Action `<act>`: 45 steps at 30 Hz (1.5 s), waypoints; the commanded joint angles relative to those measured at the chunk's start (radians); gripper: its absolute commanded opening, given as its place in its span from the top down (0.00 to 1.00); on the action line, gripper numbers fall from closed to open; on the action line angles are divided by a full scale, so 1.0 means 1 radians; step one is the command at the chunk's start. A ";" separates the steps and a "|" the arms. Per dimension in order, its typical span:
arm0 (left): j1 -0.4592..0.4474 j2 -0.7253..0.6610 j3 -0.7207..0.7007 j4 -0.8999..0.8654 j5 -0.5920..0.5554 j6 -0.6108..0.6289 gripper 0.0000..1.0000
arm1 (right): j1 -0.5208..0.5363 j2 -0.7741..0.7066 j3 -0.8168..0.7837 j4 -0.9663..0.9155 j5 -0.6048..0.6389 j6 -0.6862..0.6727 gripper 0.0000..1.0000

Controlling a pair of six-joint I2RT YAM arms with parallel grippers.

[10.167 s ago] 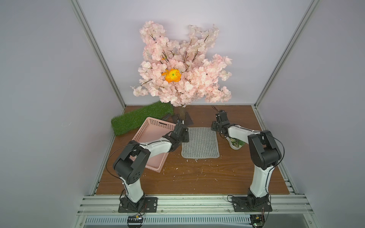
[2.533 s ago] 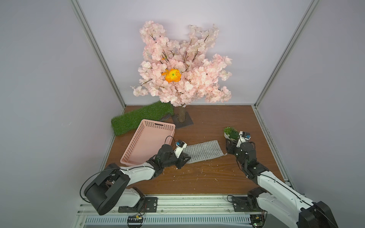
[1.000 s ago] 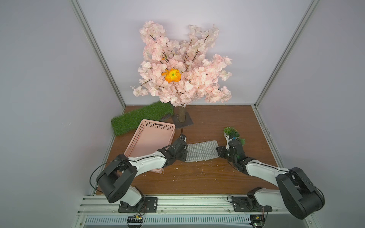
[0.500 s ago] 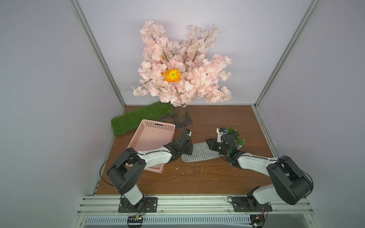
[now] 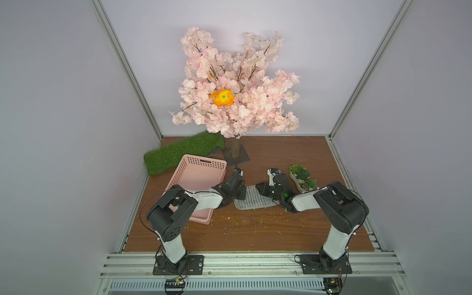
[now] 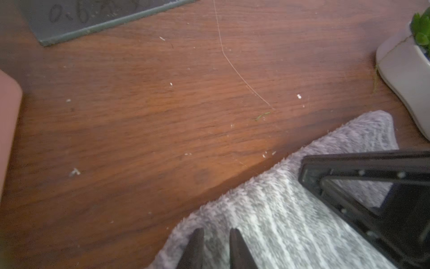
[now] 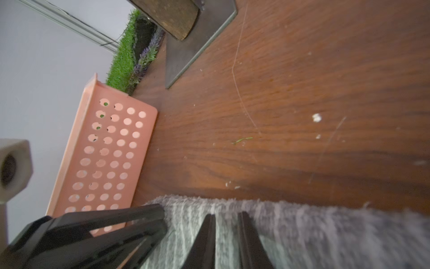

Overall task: Fold the square dishcloth
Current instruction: Smooth out the cleaning item at the center of the board, then fold the cleaning item at the center of the board.

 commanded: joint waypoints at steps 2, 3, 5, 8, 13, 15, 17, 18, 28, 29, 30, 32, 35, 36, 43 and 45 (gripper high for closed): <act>0.022 0.020 -0.022 0.021 -0.002 -0.002 0.77 | -0.052 0.002 -0.016 0.059 0.006 0.001 0.80; 0.026 0.025 -0.024 0.023 -0.004 -0.001 0.77 | -0.063 0.000 -0.025 0.065 0.005 0.000 0.80; 0.030 0.040 -0.025 0.024 -0.009 0.001 0.78 | -0.087 -0.007 -0.040 0.069 0.006 -0.006 0.80; 0.033 0.047 -0.023 0.014 -0.026 0.005 0.78 | -0.110 -0.019 -0.053 0.056 0.023 -0.028 0.80; 0.035 0.028 -0.028 0.001 -0.039 0.007 0.78 | -0.147 -0.035 -0.072 0.023 0.058 -0.058 0.80; 0.035 0.015 -0.026 -0.013 -0.051 0.009 0.76 | -0.159 -0.043 -0.080 0.016 0.072 -0.065 0.80; 0.035 -0.004 -0.028 -0.032 -0.067 0.009 0.74 | -0.169 -0.051 -0.086 0.009 0.080 -0.073 0.80; 0.035 -0.010 -0.029 -0.043 -0.079 0.009 0.74 | -0.172 -0.055 -0.088 0.004 0.085 -0.078 0.80; 0.035 -0.082 -0.042 -0.147 -0.161 -0.031 0.70 | -0.178 -0.093 -0.087 -0.040 0.118 -0.116 0.79; 0.036 -0.082 -0.043 -0.149 -0.168 -0.030 0.70 | -0.178 -0.094 -0.086 -0.041 0.118 -0.116 0.79; 0.036 -0.077 -0.042 -0.149 -0.174 -0.027 0.70 | -0.178 -0.096 -0.087 -0.040 0.118 -0.116 0.79; 0.037 -0.063 -0.036 -0.147 -0.176 -0.022 0.70 | -0.178 -0.097 -0.089 -0.041 0.117 -0.116 0.79; 0.038 -0.043 -0.023 -0.148 -0.164 -0.021 0.69 | -0.177 -0.110 -0.083 -0.053 0.112 -0.122 0.79; 0.038 -0.045 -0.021 -0.152 -0.157 -0.023 0.68 | -0.177 -0.118 -0.082 -0.061 0.111 -0.127 0.79; 0.037 -0.123 -0.016 -0.245 -0.108 -0.039 0.55 | -0.177 -0.189 -0.062 -0.146 0.131 -0.177 0.76; 0.037 -0.148 -0.025 -0.285 -0.095 -0.054 0.53 | -0.177 -0.208 -0.062 -0.163 0.137 -0.184 0.75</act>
